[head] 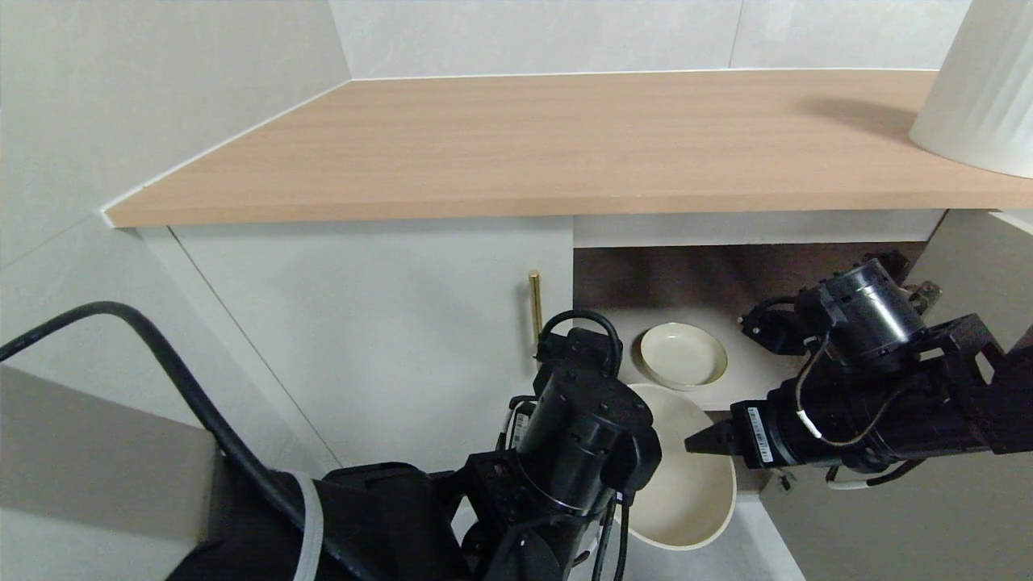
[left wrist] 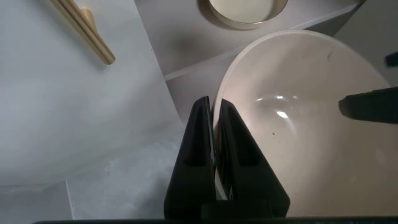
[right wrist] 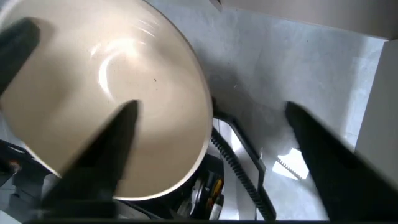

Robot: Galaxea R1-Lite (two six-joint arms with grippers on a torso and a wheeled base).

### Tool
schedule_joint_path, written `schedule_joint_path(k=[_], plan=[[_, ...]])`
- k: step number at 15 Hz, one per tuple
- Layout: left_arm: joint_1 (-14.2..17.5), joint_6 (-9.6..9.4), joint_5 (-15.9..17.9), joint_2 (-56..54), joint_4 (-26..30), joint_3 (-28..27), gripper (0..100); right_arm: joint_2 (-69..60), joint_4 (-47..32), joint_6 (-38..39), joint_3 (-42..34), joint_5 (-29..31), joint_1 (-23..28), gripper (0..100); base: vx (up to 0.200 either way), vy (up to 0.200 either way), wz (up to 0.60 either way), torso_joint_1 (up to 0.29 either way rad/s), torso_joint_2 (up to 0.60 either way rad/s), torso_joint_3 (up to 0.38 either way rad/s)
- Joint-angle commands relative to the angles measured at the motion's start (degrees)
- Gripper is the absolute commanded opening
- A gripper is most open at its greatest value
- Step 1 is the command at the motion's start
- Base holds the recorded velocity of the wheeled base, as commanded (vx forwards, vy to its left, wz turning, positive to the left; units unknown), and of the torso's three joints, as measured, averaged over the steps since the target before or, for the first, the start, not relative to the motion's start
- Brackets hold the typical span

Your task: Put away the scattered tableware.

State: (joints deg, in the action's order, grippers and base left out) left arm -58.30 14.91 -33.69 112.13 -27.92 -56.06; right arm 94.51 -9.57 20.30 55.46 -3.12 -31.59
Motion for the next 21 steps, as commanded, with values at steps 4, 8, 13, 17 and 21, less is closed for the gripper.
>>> schedule_joint_path(k=[4,8,13,17,21], plan=[[-0.2,0.03,-0.1,-0.3,-0.1,0.0,0,0.7,0.1,-0.1,-0.3,0.0,-0.5,0,0.000,0.000,0.00,0.000,0.00,0.000],[-0.2,-0.06,-0.1,-0.3,-0.1,0.1,0,0.6,0.1,-0.1,-0.4,0.0,-0.6,0,0.000,0.000,0.00,0.000,0.00,0.000],[-0.2,0.12,-0.2,-0.9,-0.2,0.0,100,0.5,0.0,-0.1,-0.4,0.0,-0.8,0,0.000,0.000,0.00,0.000,0.00,0.000],[-0.2,0.03,-0.2,-2.3,-0.1,0.2,100,2.3,2.3,0.0,-0.9,4.1,-0.6,0,0.000,0.000,0.00,0.000,0.00,0.000],[-0.1,0.03,-0.2,-1.9,-0.1,0.2,100,8.5,20.7,0.4,-6.2,14.4,0.3,0,0.000,0.000,0.00,0.000,0.00,0.000]])
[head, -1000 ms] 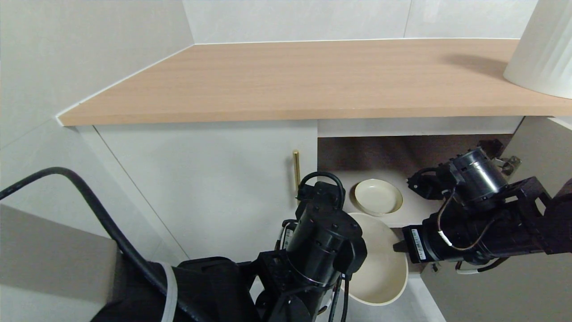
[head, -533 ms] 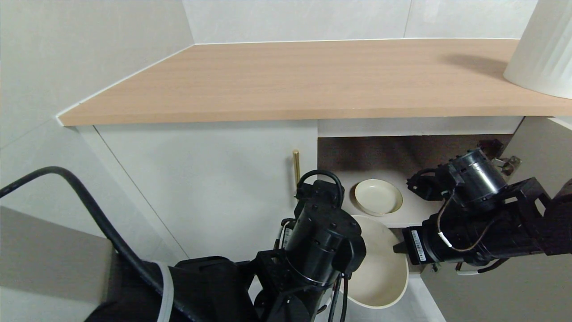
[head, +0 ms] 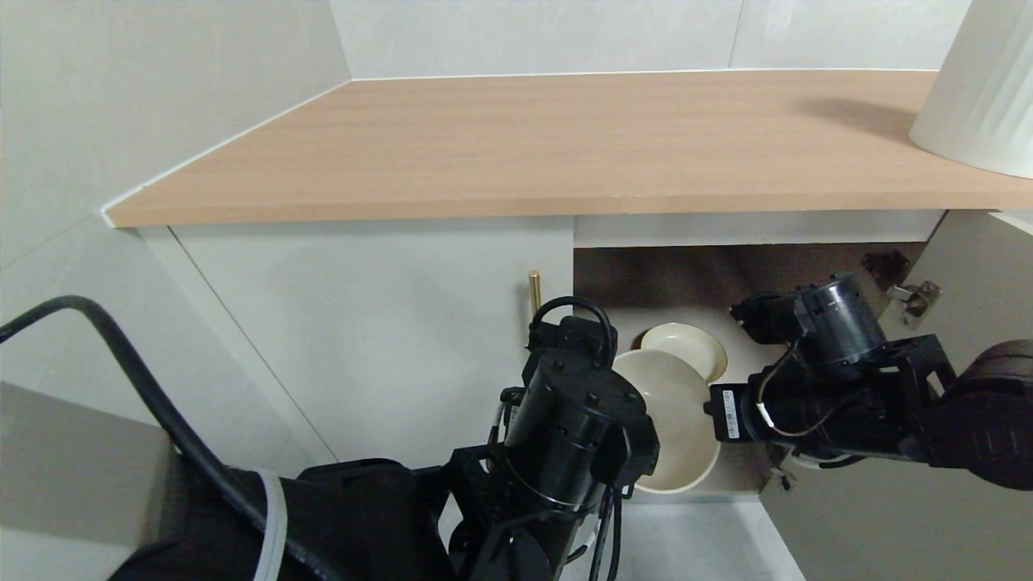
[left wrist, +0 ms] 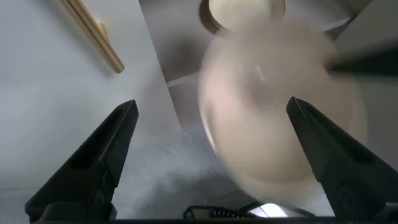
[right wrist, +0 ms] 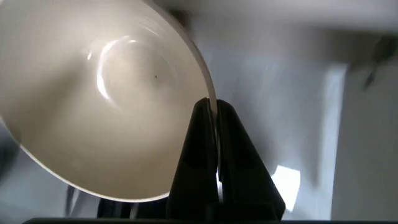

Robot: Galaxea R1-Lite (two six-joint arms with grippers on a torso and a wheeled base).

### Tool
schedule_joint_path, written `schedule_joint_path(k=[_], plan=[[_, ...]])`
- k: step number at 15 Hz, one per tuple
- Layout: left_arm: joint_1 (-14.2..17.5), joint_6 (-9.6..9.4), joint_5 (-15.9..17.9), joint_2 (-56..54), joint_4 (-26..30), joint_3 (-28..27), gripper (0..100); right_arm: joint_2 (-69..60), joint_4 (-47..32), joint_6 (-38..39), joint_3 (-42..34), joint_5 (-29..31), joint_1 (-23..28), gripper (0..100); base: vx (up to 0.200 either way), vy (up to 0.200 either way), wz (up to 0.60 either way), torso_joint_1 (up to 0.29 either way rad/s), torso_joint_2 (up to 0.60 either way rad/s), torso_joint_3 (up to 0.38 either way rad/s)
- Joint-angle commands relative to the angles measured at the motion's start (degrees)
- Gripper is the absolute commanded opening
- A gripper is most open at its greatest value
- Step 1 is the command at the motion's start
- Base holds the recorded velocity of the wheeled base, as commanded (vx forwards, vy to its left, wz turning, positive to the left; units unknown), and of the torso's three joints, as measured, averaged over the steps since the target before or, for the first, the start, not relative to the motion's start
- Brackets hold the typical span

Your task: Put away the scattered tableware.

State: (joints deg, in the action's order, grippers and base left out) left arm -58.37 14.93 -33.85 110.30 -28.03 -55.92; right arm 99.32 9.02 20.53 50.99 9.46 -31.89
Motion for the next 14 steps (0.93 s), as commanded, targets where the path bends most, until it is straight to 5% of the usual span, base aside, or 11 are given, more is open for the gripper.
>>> schedule_joint_path(k=[1,14], plan=[[0.0,0.10,0.0,0.0,0.0,0.0,100,4.7,5.0,2.1,-1.7,3.1,1.4,0,0.000,0.000,0.00,0.000,0.00,0.000],[0.0,0.10,0.0,0.4,0.0,-0.1,100,15.7,8.7,19.1,12.3,7.6,13.0,0,0.000,0.000,0.00,0.000,0.00,0.000]])
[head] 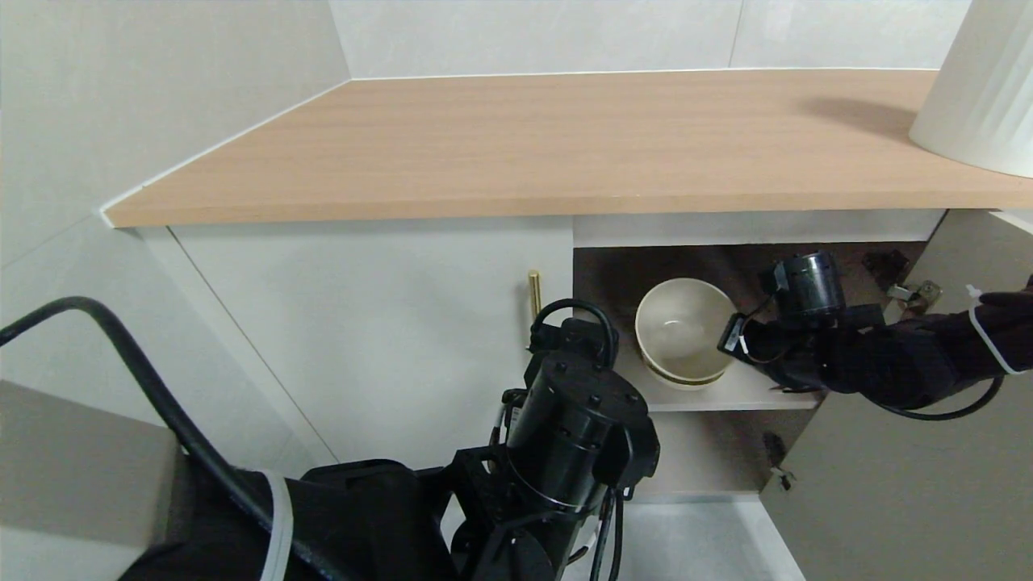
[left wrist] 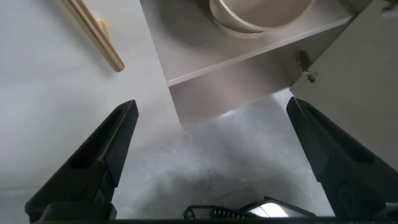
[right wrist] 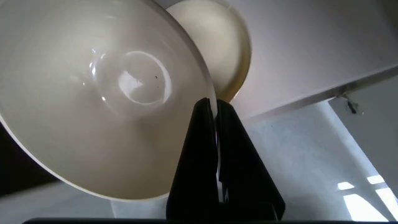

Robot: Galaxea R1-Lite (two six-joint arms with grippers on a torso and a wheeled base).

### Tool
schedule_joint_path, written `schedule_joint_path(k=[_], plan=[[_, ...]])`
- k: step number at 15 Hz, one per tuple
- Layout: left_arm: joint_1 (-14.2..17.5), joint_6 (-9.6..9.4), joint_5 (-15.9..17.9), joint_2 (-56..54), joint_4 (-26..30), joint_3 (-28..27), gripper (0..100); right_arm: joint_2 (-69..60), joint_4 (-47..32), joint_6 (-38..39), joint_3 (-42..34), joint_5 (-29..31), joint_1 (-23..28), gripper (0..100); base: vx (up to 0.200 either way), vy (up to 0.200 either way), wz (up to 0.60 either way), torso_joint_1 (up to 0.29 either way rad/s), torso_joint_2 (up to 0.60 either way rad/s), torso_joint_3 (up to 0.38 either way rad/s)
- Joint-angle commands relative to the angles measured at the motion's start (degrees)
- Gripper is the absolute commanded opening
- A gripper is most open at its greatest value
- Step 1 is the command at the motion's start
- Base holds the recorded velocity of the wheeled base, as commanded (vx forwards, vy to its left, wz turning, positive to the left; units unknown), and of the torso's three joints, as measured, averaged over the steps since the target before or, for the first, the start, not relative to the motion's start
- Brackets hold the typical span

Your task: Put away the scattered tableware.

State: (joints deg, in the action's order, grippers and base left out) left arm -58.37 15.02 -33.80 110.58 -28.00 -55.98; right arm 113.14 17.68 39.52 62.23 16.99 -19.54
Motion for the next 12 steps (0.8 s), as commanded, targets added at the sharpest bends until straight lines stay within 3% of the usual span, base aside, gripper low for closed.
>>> schedule_joint_path(k=[1,12], plan=[[0.0,0.01,0.0,0.1,0.0,0.0,100,2.3,0.1,0.9,1.4,0.7,0.9,0,0.000,0.000,0.00,0.000,0.00,0.000],[0.0,0.01,0.0,0.1,0.0,0.0,100,6.6,0.2,1.2,3.9,1.6,2.6,0,0.000,0.000,0.00,0.000,0.00,0.000]])
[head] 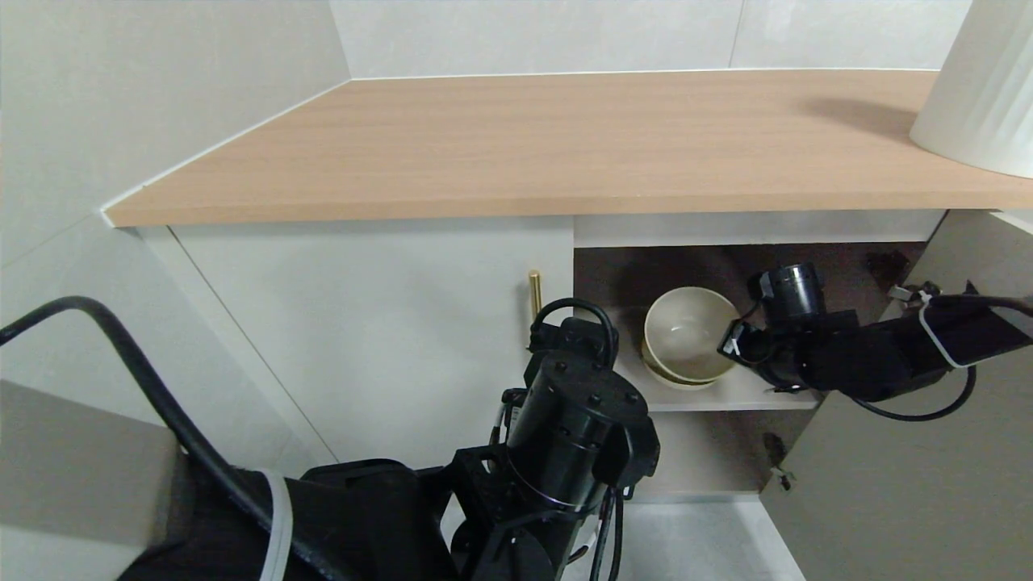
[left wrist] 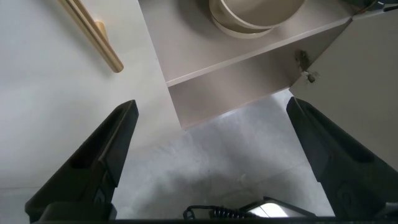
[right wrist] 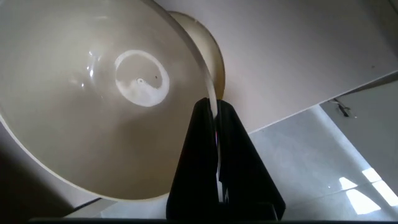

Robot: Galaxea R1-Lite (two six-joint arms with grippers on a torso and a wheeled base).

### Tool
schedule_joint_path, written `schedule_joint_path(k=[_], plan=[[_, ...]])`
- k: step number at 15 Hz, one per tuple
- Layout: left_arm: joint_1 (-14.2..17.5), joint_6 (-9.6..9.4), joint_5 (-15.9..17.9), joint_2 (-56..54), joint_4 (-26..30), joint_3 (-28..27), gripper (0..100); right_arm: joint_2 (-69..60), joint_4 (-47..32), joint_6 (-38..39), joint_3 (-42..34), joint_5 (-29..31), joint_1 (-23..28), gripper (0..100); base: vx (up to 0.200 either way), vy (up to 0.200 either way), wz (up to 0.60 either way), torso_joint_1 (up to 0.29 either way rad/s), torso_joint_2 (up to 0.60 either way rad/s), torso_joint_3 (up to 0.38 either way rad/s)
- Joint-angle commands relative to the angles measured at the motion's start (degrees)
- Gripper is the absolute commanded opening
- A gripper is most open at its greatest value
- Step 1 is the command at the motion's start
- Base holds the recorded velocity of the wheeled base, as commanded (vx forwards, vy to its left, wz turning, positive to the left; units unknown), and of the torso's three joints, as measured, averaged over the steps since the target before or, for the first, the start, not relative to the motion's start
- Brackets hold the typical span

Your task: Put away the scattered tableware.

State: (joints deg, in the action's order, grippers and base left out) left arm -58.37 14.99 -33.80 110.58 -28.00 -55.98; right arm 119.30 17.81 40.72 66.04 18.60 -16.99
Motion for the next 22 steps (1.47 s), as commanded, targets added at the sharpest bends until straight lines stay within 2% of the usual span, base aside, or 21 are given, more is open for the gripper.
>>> schedule_joint_path(k=[1,9,10,17,19,22], plan=[[0.0,0.03,0.0,0.1,0.0,0.0,100,0.6,0.0,0.0,0.2,0.0,0.0,0,0.000,0.000,0.00,0.000,0.00,0.000],[0.0,0.03,0.0,0.1,0.0,-0.1,100,2.0,0.0,0.3,1.7,1.1,-0.1,0,0.000,0.000,0.00,0.000,0.00,0.000],[0.0,0.03,0.0,0.1,0.0,-0.1,100,2.2,0.0,0.3,1.8,1.1,-0.1,100,0.000,0.000,0.00,0.000,0.00,0.000],[0.3,0.03,0.0,-0.5,-0.1,-0.2,100,1.8,-0.1,0.2,0.7,0.6,-0.6,100,0.000,0.000,0.00,0.000,0.00,0.000],[1.6,0.21,0.1,-2.4,-0.4,-0.4,100,-1.7,-0.6,-0.8,-1.9,-0.4,-0.8,100,0.000,0.000,0.00,0.000,0.00,0.000],[3.2,-0.05,0.3,-5.3,-0.7,-0.5,100,-12.3,-0.7,-10.8,-10.6,-5.0,-3.0,100,0.000,0.000,0.00,0.000,0.00,0.000]])
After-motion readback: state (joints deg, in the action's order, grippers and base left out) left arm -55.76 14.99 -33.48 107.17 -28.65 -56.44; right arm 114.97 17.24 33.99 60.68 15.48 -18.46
